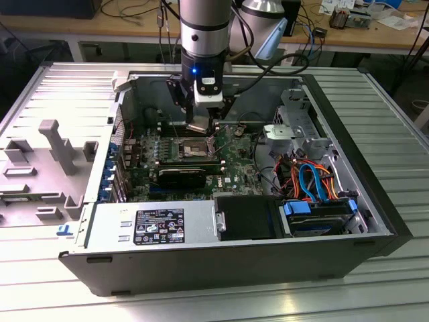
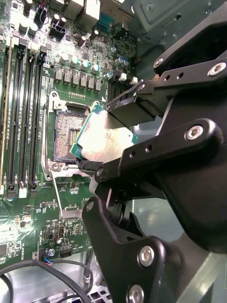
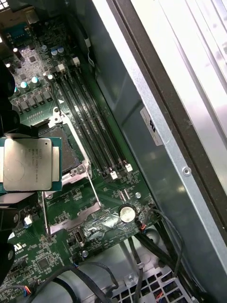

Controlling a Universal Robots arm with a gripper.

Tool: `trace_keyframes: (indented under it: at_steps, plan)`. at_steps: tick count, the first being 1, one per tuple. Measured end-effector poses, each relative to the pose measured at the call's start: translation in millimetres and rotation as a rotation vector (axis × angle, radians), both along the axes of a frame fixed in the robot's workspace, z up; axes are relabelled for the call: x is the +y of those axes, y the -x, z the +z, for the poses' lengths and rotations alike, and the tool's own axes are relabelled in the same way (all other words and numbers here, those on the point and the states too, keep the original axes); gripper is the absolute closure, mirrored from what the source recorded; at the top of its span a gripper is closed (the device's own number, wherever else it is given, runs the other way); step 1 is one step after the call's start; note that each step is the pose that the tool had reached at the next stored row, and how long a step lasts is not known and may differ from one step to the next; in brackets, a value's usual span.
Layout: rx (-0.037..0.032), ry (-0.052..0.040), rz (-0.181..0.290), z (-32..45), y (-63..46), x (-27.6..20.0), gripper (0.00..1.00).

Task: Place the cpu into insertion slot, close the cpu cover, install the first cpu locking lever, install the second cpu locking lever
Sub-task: 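Place the cpu into insertion slot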

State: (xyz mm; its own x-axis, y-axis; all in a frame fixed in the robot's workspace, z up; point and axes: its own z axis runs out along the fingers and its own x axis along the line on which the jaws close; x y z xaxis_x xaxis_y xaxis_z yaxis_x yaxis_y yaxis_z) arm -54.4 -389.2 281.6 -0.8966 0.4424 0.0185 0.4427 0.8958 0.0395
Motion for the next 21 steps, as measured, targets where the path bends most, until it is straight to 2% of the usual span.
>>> trace_keyframes:
  at_steps: [21]
  plan:
    - [0.0000, 0.0000, -0.102, -2.1, 0.0, 0.0, 0.46]
